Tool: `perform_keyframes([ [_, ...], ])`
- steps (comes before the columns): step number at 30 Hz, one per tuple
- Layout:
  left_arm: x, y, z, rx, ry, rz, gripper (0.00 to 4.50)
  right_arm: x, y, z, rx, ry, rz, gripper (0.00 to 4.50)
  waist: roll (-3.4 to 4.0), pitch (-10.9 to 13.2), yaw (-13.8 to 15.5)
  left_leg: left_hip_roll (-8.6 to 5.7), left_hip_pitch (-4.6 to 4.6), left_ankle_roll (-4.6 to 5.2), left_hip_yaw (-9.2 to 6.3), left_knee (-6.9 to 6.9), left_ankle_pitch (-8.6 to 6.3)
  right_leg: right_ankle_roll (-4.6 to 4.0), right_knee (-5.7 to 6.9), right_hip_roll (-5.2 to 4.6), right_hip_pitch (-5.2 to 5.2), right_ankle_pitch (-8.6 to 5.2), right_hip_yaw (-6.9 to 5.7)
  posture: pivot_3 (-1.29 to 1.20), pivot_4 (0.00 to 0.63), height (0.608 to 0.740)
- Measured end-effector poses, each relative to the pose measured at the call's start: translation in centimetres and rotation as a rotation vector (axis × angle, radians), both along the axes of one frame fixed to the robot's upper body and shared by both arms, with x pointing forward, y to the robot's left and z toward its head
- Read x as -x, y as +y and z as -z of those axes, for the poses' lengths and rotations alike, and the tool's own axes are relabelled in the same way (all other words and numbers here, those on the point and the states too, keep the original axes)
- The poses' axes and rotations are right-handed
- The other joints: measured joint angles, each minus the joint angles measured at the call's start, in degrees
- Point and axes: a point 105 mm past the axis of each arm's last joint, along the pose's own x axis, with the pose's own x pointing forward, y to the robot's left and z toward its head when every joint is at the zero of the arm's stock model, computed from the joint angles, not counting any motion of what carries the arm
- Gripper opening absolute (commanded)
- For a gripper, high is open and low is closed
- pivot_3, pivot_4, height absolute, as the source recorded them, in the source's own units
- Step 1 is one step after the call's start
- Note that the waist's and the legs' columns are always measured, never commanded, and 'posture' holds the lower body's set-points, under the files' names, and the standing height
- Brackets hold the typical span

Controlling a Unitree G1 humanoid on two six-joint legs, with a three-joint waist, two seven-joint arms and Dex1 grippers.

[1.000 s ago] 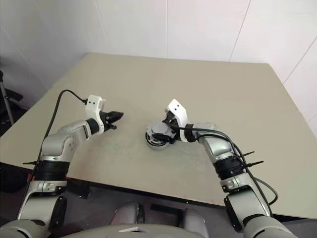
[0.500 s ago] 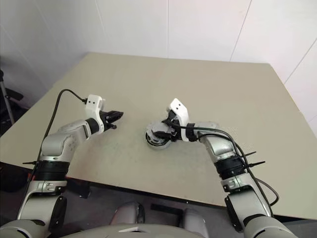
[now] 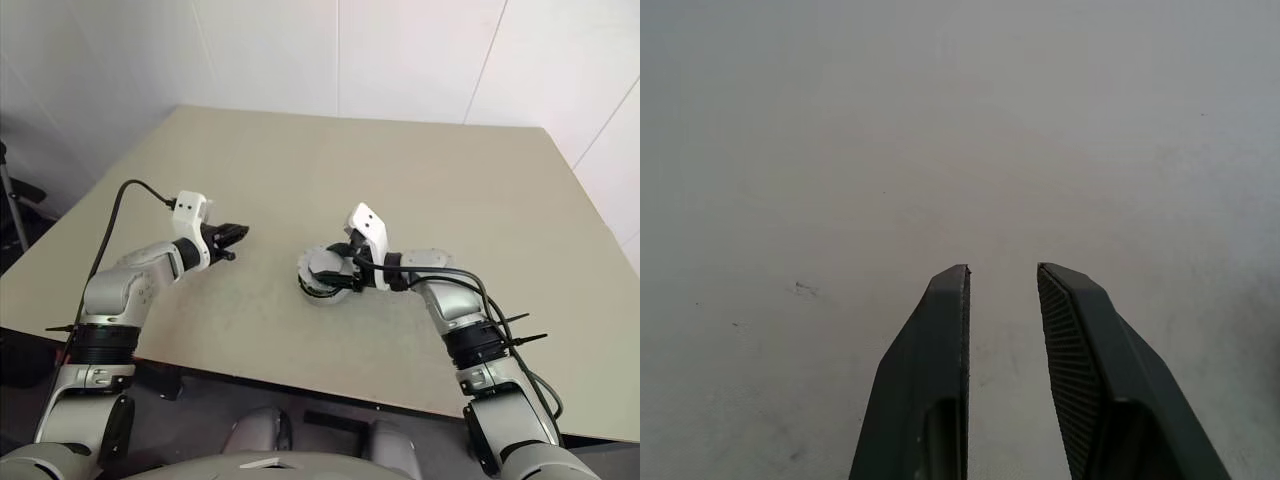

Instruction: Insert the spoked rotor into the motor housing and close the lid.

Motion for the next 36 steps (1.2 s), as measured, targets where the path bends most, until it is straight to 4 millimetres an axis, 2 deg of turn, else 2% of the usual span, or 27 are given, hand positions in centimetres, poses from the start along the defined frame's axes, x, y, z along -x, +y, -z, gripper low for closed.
perform_keyframes([
  [5, 0.0, 0.0, 0.0, -0.003, 0.0, 0.0, 1.15, -0.4, -0.3, 0.4, 0.028, -0.022, 0.004, 3.15, 0.0, 0.0, 0.01, 0.0, 0.0, 0.01, 0.0, 0.0, 0.0, 0.0, 0.01, 0.0, 0.0, 0.0, 0.0, 0.0, 0.0, 0.74],
  [21, 0.0, 0.1, 0.0, -0.011, 0.0, -0.003, 1.15, 0.8, -0.8, 0.5, 0.01, -0.008, -0.072, 3.15, 0.0, 0.0, 0.1, 0.0, 0.0, 0.08, 0.0, 0.01, -0.04, -0.01, 0.0, 0.0, 0.02, 0.0, 0.0, 0.0, 0.0, 0.74],
  [36, 0.0, 0.2, 0.1, -0.019, 0.0, -0.005, 1.15, 0.9, -0.7, 0.7, 0.06, -0.078, -0.107, 3.15, -0.01, 0.0, 0.07, 0.0, 0.05, 0.12, 0.0, 0.02, -0.06, -0.01, 0.01, 0.0, 0.06, 0.0, 0.0, 0.0, 0.0, 0.74],
])
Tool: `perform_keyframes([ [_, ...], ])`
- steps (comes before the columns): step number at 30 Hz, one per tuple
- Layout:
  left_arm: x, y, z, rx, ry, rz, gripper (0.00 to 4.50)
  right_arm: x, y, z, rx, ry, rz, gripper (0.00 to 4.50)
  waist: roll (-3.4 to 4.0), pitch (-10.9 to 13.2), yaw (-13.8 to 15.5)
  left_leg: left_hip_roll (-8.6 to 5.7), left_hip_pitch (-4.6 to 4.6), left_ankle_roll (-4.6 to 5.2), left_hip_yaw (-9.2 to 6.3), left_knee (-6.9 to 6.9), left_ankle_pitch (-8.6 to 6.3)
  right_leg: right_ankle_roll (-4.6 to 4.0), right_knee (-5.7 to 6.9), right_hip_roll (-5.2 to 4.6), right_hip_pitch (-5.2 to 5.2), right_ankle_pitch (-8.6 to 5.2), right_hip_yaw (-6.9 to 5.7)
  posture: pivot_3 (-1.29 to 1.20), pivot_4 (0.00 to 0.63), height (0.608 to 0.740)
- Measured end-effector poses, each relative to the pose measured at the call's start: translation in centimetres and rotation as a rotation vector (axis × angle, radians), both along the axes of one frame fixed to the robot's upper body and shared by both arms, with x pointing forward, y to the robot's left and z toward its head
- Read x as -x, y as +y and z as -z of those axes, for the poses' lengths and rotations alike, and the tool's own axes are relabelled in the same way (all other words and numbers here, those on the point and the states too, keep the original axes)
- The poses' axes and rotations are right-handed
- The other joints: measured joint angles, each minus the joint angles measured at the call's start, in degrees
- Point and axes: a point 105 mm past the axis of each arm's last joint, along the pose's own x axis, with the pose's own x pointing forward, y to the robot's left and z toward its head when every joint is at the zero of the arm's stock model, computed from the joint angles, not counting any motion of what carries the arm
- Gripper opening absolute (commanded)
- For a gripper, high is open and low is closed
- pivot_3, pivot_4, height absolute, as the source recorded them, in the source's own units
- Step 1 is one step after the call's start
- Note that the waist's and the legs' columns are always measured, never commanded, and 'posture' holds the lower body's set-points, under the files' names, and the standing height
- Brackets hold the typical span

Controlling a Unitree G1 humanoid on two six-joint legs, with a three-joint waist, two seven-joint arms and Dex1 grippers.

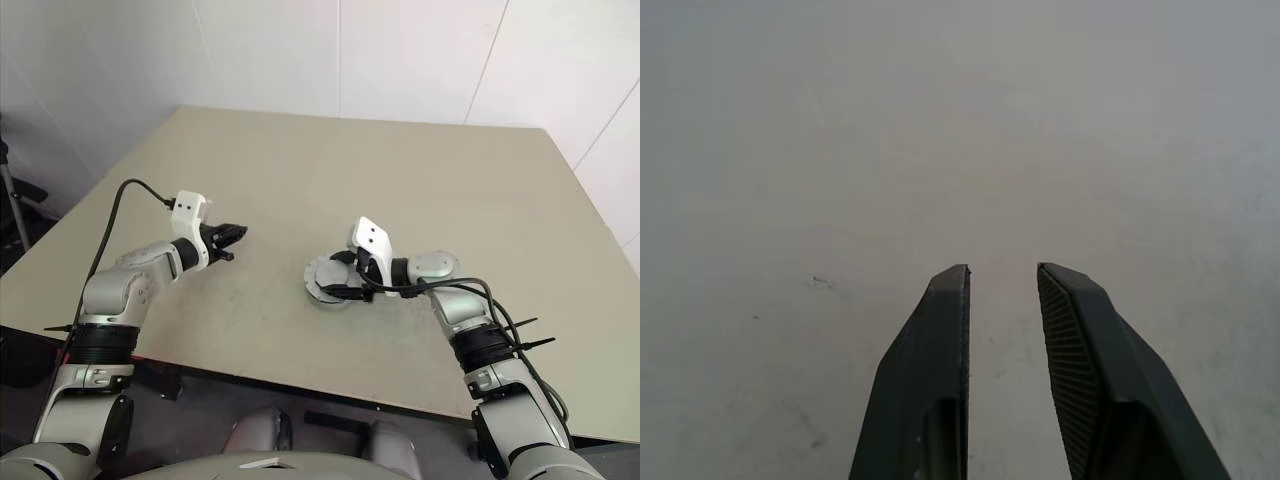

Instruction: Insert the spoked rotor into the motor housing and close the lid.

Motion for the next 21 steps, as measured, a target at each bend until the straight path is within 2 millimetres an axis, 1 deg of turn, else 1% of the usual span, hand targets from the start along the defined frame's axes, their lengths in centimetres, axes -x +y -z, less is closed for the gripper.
perform_keyframes([
  [21, 0.01, -0.01, 0.0, 0.0, 0.0, 0.002, 1.15, -0.08, -0.32, 0.27, 0.028, -0.01, -0.023, 3.15, 0.0, 0.0, 0.05, 0.0, 0.06, 0.01, 0.0, 0.01, -0.01, 0.0, -0.01, 0.0, 0.09, 0.0, 0.0, 0.0, 0.0, 0.74],
])
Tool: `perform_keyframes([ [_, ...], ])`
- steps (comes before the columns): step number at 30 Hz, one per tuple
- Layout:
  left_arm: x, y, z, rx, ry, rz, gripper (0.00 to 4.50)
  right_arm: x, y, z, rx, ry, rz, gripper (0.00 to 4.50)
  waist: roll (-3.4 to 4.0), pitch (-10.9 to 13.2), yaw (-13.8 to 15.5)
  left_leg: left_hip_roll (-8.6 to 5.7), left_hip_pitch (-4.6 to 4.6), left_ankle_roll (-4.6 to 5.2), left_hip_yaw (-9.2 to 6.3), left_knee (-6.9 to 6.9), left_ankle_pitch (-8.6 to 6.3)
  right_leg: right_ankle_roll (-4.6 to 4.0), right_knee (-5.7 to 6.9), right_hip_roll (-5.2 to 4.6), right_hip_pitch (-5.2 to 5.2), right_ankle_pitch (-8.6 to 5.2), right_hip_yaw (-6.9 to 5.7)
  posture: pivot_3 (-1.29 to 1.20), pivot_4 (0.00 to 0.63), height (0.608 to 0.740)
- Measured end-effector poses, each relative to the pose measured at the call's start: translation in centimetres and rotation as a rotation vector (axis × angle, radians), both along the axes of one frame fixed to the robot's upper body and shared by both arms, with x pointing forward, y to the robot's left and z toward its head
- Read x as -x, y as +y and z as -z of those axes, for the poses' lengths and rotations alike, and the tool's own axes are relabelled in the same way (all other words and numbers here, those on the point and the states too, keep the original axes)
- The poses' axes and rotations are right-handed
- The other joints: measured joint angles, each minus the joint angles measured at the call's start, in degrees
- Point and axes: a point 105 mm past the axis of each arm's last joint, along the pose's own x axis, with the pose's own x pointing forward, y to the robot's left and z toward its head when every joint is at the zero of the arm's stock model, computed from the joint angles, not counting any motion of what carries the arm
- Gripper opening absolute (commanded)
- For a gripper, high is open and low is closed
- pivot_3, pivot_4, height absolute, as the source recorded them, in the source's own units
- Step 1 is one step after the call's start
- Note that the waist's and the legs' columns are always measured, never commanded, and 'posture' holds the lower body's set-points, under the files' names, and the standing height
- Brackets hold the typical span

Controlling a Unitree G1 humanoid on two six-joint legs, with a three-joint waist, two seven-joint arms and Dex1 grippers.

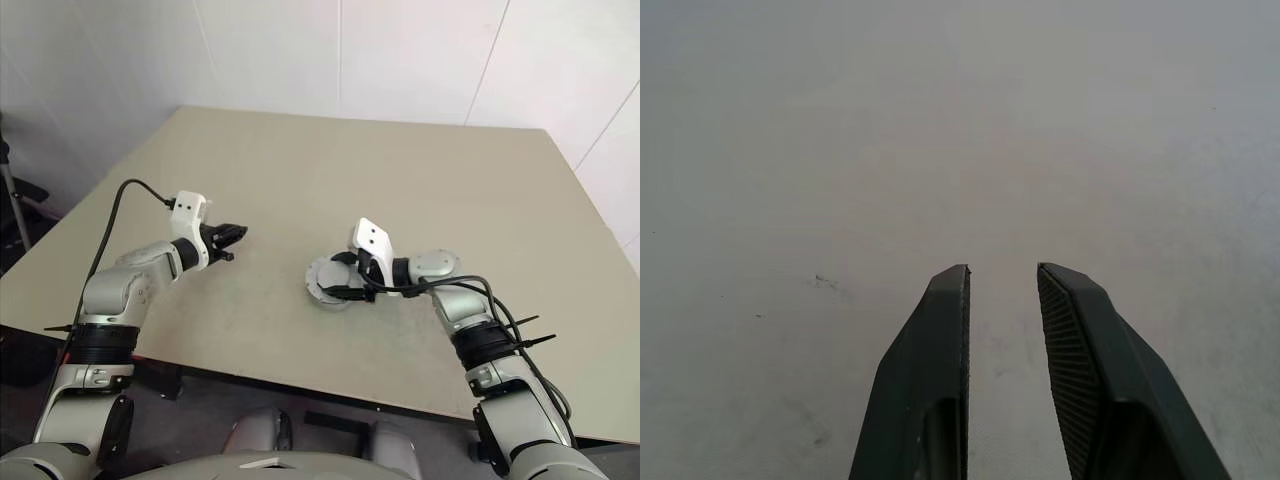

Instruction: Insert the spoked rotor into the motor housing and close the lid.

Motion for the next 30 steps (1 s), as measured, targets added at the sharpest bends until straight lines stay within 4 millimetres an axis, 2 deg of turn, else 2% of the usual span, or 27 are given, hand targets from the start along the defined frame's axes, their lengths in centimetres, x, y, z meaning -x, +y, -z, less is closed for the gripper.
perform_keyframes([
  [30, 0.03, 0.01, 0.08, -0.001, 0.001, 0.0, 1.15, 0.22, -0.79, -0.21, -0.003, 0.019, -0.019, 3.15, 0.0, 0.0, 0.35, -0.04, -0.06, 0.1, 0.0, 0.02, -0.06, 0.0, -0.04, -0.02, 0.02, 0.0, 0.0, 0.0, 0.0, 0.74],
])
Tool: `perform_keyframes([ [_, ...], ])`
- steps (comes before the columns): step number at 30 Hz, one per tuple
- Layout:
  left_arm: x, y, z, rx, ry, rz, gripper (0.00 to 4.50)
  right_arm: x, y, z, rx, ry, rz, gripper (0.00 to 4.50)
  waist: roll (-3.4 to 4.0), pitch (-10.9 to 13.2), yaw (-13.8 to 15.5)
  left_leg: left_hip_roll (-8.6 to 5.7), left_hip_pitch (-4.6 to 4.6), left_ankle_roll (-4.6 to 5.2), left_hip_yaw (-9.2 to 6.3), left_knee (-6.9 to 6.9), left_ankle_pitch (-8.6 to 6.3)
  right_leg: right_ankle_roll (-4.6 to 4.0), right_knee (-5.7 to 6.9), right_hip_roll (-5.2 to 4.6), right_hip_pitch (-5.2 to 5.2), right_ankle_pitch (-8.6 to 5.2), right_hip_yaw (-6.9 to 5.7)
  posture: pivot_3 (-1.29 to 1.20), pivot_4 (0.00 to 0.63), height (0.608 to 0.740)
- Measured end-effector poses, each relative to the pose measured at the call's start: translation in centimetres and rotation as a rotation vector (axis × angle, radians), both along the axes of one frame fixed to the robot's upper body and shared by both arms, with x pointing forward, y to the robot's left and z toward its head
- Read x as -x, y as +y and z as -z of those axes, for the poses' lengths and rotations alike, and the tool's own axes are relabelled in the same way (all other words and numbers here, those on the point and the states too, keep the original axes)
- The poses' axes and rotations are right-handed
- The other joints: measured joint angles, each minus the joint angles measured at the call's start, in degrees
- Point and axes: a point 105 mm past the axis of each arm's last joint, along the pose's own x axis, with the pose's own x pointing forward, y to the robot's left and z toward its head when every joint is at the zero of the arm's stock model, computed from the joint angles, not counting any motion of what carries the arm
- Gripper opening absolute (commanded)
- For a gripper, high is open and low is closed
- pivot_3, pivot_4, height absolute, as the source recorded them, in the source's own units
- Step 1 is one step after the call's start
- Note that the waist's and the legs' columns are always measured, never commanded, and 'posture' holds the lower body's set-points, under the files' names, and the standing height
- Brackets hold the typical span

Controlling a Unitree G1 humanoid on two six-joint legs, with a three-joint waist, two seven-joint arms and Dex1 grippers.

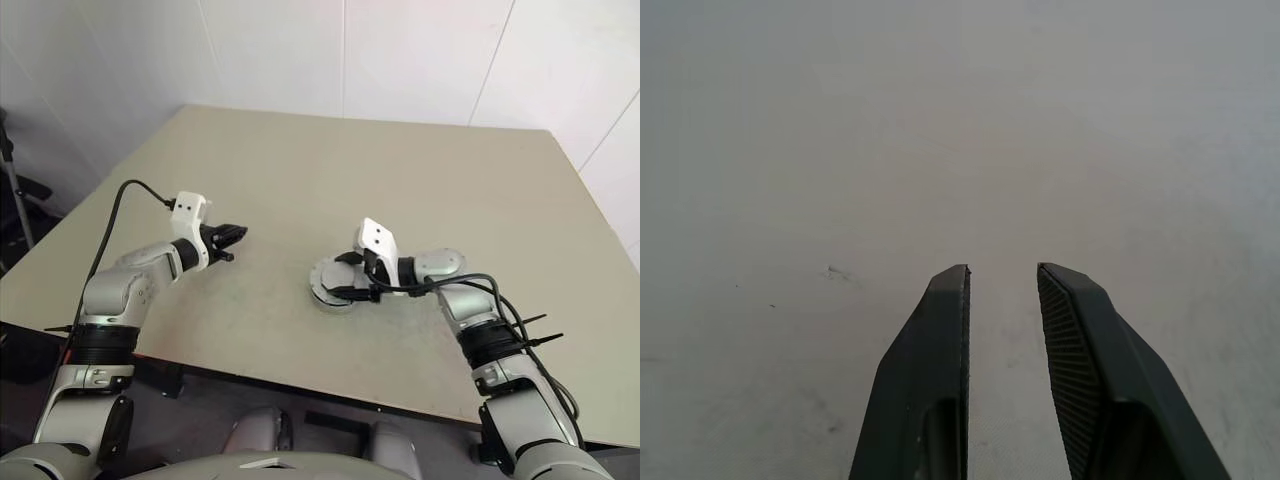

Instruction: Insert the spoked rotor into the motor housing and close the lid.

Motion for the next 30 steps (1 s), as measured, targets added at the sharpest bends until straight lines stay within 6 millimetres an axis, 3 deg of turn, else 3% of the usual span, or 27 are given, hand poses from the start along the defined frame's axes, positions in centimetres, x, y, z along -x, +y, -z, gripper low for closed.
perform_keyframes([
  [30, 0.0, -0.03, 0.09, -0.004, 0.002, 0.001, 1.15, 0.59, -0.73, 0.05, 0.046, -0.028, -0.056, 3.15, 0.0, 0.0, 0.05, -0.06, -0.07, 0.15, 0.0, 0.01, -0.09, -0.01, -0.08, -0.03, 0.0, 0.0, 0.0, 0.0, 0.0, 0.74],
])
